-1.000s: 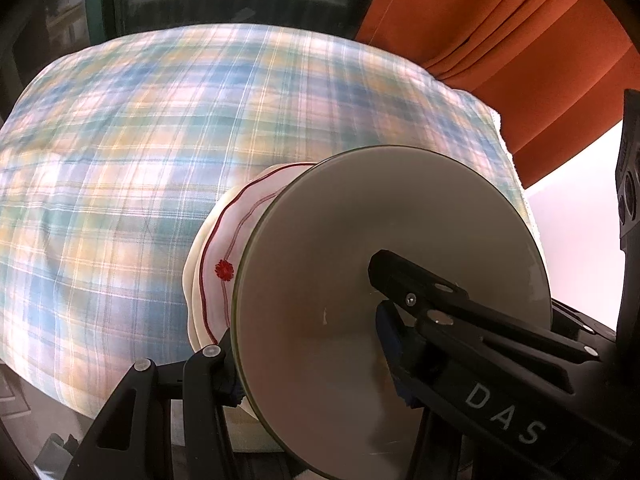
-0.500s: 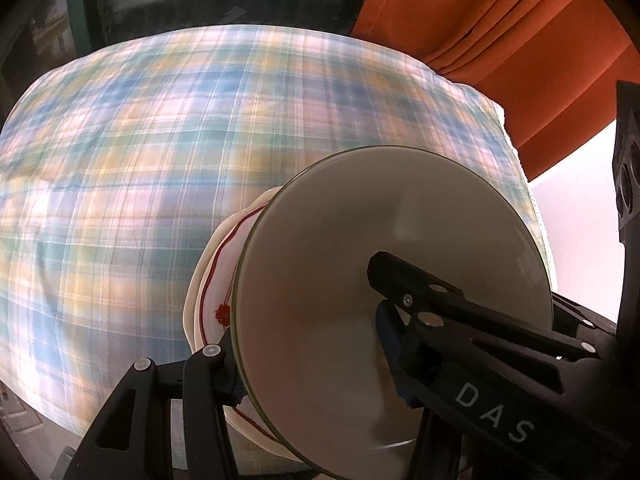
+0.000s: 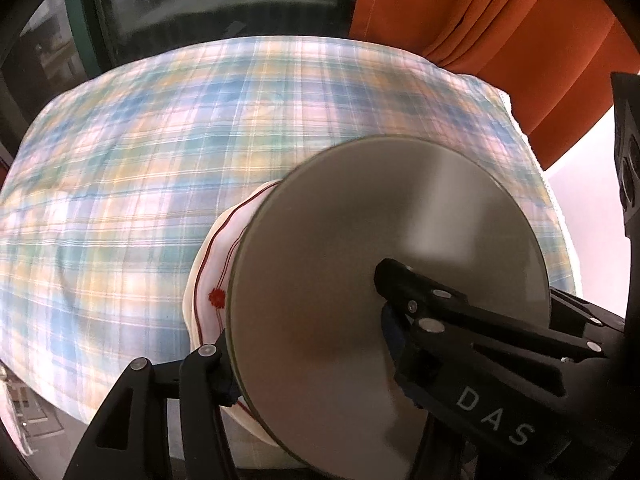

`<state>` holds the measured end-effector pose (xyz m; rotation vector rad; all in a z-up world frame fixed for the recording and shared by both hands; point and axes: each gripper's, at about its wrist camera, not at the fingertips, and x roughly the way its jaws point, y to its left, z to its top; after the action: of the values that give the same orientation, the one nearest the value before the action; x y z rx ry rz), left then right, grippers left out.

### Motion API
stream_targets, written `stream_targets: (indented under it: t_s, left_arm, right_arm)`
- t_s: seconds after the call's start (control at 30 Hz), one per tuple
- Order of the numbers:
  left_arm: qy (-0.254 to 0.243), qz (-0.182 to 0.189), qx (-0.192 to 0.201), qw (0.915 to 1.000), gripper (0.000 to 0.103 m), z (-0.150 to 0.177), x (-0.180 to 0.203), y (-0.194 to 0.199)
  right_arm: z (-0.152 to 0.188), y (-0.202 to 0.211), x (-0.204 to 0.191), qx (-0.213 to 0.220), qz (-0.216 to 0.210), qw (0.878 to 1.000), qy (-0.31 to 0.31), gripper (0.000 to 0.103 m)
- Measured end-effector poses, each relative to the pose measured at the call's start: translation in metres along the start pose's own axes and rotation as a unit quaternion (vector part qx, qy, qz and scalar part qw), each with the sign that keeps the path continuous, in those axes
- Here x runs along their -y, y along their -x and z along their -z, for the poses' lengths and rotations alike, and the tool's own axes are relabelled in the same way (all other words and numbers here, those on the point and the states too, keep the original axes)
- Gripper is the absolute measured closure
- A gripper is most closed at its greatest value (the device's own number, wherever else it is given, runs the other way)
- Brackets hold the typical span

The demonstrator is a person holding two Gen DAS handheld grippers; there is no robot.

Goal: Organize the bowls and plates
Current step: 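Set the dishes upright onto the red-rimmed plate stack and open both tools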

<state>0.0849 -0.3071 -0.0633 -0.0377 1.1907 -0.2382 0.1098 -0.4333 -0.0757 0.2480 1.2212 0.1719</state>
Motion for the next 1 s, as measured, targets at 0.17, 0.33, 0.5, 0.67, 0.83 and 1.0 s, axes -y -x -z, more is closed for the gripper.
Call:
stream_targets:
  t_s: [0.17,0.33,0.5,0.67,0.83,1.0]
  left_arm:
    - [0.004,-0.030,0.002,0.9995,0.036,0.007,-0.004,0.004]
    - [-0.009,-0.030,0.033,0.9990,0.033,0.013,-0.010,0.019]
    - [-0.044,-0.020,0.084,0.9953,0.032,0.014,-0.015,0.043]
    - [-0.055,-0.021,0.137,0.9889,0.031,0.010,-0.035,0.073]
    - [-0.044,-0.020,0.192,0.9803,0.013,0.020,-0.063,0.106]
    - [-0.051,-0.029,0.224,0.9729,0.012,0.041,-0.101,0.126]
  right_arm:
    - [0.009,0.004,0.001,0.012,-0.001,1.000,0.000,0.044]
    - [0.019,0.020,-0.005,0.045,-0.001,0.999,0.001,0.037]
    - [0.027,0.040,-0.013,0.093,0.029,0.995,-0.008,0.033]
    - [0.034,0.068,-0.027,0.173,0.110,0.979,-0.023,0.027]
    - [0.046,0.097,-0.045,0.225,0.139,0.963,-0.049,0.020]
    - [0.072,0.109,-0.084,0.255,0.145,0.956,-0.029,0.018]
